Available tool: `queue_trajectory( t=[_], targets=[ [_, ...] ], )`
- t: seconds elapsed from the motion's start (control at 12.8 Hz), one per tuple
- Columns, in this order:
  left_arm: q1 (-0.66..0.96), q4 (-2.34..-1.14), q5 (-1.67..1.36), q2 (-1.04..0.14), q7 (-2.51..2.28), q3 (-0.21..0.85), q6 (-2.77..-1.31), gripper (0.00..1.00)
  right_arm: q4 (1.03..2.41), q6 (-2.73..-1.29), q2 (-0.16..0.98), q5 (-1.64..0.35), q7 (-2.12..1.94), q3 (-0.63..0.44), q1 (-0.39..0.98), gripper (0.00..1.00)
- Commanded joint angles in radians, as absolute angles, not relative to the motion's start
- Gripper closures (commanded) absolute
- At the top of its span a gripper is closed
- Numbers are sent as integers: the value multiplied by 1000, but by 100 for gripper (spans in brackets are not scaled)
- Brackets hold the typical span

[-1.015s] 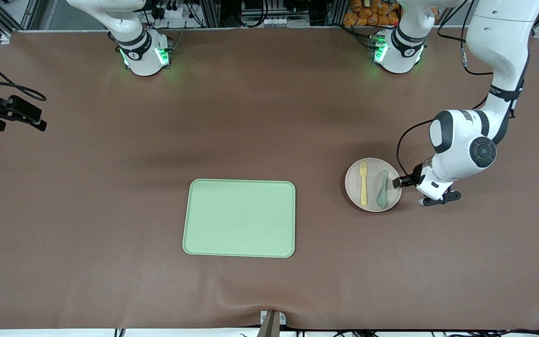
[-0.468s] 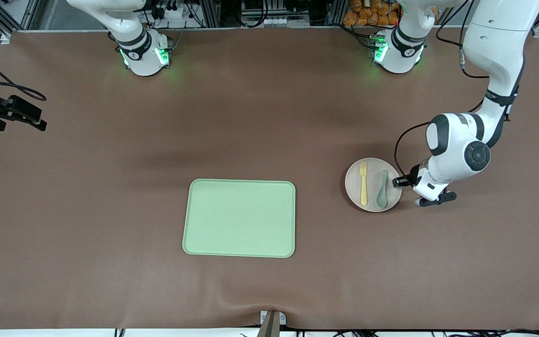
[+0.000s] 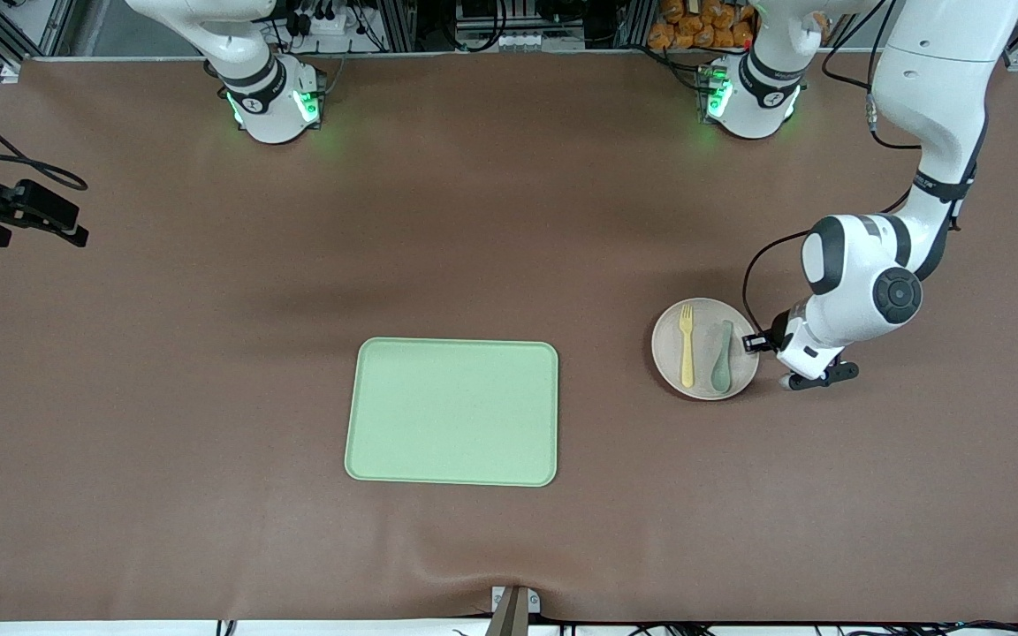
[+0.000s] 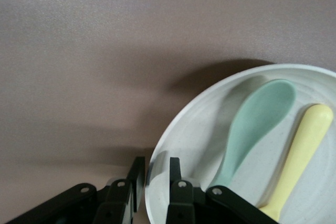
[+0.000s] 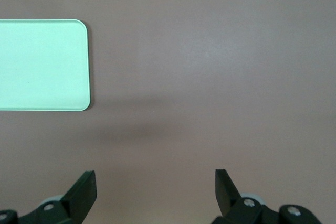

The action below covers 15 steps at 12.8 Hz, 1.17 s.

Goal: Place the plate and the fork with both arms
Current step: 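Close the left gripper on the plate rim and lift it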

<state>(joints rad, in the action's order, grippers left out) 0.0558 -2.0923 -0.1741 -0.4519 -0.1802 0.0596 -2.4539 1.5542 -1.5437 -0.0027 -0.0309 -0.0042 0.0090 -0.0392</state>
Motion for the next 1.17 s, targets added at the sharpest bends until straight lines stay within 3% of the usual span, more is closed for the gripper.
queue_trajectory(
  t=[0.0, 0.39, 0.86, 1.09],
  targets=[
    [57, -2086, -196, -466, -163, 64, -2467, 80, 1552, -1532, -9, -31, -17, 20, -58, 0],
    [60, -2079, -196, -468, -161, 81, -2467, 100, 1551, -1532, -9, -31, -18, 20, -58, 0],
    [46, -2027, -196, -456, -166, 144, -2461, 100, 1551, -1532, -8, -31, -17, 21, -58, 0],
    [74, -1942, -198, -460, -193, 172, -2453, 100, 1551, -1532, -8, -31, -17, 20, -58, 0]
  ],
)
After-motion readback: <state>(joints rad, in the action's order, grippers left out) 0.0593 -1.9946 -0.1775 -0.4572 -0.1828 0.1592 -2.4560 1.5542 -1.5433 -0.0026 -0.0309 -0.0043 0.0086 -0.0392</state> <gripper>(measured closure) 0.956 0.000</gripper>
